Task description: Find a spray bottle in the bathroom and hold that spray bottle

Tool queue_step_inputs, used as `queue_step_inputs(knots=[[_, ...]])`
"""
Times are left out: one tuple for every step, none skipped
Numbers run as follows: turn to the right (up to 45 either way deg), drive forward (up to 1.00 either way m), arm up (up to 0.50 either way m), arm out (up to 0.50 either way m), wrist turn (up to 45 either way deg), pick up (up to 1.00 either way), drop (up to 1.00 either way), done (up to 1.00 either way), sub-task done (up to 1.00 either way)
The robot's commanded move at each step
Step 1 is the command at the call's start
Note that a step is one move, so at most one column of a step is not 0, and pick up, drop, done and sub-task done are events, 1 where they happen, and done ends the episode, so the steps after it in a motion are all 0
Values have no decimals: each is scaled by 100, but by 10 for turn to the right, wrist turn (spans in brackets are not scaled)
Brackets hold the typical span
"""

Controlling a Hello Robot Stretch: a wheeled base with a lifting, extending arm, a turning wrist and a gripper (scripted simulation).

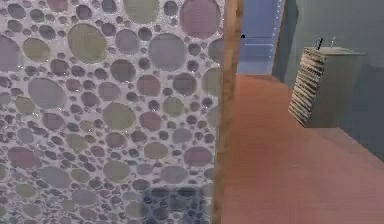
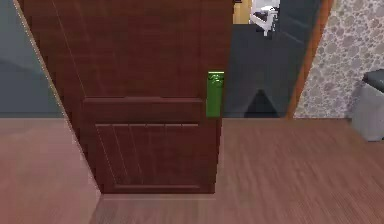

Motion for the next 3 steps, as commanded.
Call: queue_step_inputs(knots=[[450,0,0,0,0,0,0,0,0],[0,35,0,0,0,0,0,0,0],[150,0,0,0,0,0,0,0,0]])
